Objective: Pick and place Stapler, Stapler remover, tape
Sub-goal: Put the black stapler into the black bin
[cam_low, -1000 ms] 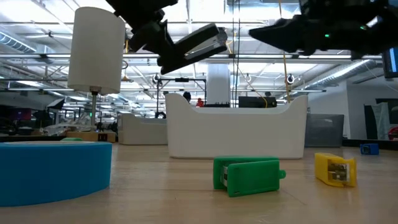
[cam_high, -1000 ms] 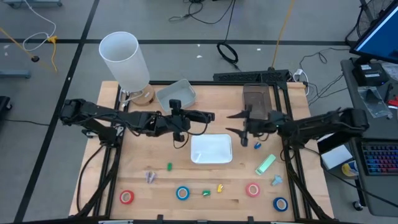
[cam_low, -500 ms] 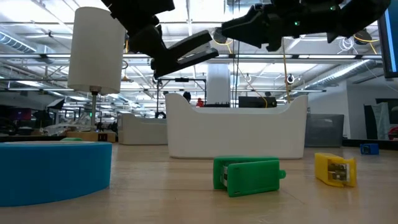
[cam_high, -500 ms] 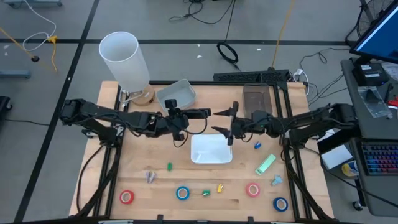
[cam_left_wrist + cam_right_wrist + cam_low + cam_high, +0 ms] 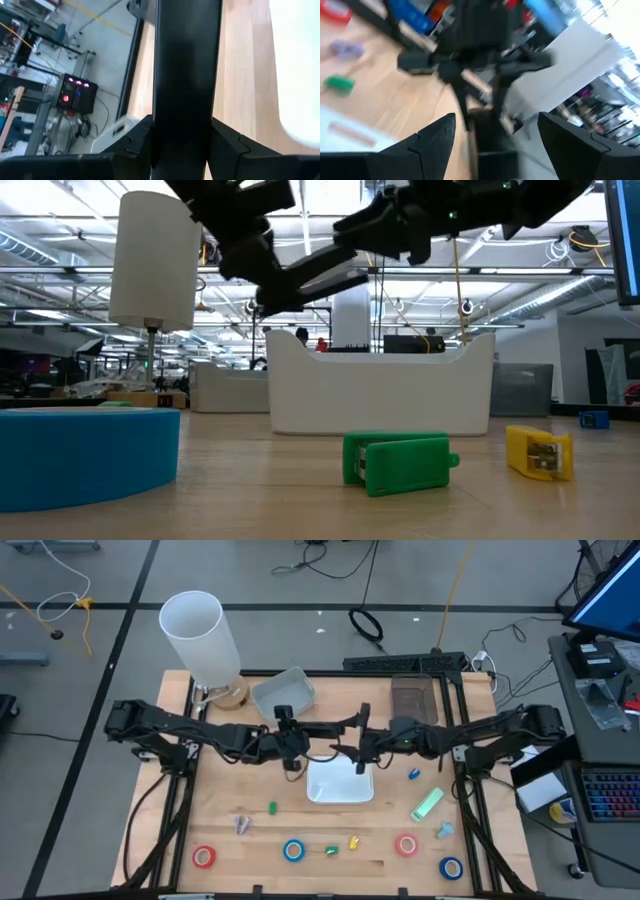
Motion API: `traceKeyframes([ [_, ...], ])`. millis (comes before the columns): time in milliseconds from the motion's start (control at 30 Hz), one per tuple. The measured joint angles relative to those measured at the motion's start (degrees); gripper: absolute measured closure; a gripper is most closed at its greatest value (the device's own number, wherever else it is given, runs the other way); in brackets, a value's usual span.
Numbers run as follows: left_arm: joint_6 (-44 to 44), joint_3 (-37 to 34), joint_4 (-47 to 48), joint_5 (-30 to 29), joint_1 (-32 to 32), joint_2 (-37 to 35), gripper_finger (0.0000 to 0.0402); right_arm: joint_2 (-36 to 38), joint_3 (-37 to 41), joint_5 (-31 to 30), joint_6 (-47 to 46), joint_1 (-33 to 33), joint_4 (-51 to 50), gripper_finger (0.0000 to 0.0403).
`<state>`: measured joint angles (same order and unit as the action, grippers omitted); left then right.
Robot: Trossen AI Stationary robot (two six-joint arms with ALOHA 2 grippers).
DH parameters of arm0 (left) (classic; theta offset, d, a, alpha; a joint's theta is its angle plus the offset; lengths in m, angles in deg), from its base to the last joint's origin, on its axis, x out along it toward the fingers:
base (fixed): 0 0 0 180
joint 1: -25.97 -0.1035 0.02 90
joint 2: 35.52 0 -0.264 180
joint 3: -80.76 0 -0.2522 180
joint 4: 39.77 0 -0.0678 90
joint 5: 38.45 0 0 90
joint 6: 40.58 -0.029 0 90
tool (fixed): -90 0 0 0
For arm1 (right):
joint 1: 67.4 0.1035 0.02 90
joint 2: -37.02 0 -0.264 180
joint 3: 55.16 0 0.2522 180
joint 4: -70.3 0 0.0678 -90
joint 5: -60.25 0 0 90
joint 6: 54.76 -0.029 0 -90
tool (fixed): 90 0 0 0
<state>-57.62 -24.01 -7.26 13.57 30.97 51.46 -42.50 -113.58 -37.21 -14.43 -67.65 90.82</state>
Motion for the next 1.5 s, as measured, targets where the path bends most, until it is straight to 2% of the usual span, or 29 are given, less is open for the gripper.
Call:
traceKeyframes([
  [367, -0.4, -0.2, -0.1, -0.5, -0.2, 0.4, 0.0265, -1.3, -1.6, -3.1, 0.9, 0.0, -1.1, 0.0124],
  [567, -0.3, -0.2, -3.3, 0.3, -0.2, 0.4, 0.0265, -1.3, -1.6, -4.9, 0.8, 0.0, -3.1, 0.0124],
  [1033, 0.3, -0.2, -3.8, 1.8, -0.2, 1.9, 0.0265, -2.3, -1.6, -4.8, 0.9, 0.3, -1.7, 0.0152],
  [1500, -0.4, -0.2, -5.4, 1.9, -0.2, 2.7, 0.0265, -2.3, -1.6, -7.5, -0.8, 0.3, -4.5, 0.0155],
])
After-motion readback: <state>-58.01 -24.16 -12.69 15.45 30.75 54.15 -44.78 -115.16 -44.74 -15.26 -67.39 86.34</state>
